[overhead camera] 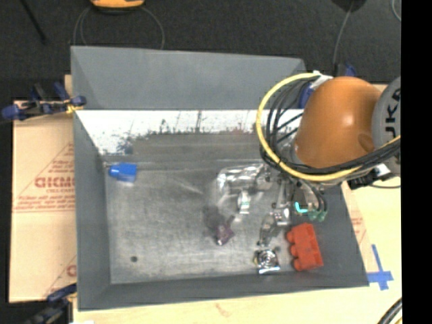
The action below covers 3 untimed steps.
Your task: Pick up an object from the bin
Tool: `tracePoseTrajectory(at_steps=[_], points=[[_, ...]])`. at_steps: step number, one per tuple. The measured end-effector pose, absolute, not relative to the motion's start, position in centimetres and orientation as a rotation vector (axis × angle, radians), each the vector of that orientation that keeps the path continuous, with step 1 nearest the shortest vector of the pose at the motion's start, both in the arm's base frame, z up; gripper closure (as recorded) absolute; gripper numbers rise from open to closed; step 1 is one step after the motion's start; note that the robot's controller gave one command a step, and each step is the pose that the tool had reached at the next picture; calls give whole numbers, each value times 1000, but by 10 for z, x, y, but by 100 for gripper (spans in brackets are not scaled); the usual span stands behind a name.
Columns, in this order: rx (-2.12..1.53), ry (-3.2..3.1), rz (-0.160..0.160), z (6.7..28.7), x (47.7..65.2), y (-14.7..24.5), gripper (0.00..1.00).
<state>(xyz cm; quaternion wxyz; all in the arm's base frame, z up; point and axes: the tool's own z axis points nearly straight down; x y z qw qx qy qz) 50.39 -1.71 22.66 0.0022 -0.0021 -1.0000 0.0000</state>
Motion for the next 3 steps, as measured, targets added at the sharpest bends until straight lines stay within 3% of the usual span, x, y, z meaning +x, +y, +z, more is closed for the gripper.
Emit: tracePoseTrajectory(at_steps=[1, 2, 3], points=[[919, -3015, 7, 74, 544, 0, 0], [1261, -2894, 6, 74, 558, -23, 0], [1747, -2622, 3, 74, 593, -55, 0]])
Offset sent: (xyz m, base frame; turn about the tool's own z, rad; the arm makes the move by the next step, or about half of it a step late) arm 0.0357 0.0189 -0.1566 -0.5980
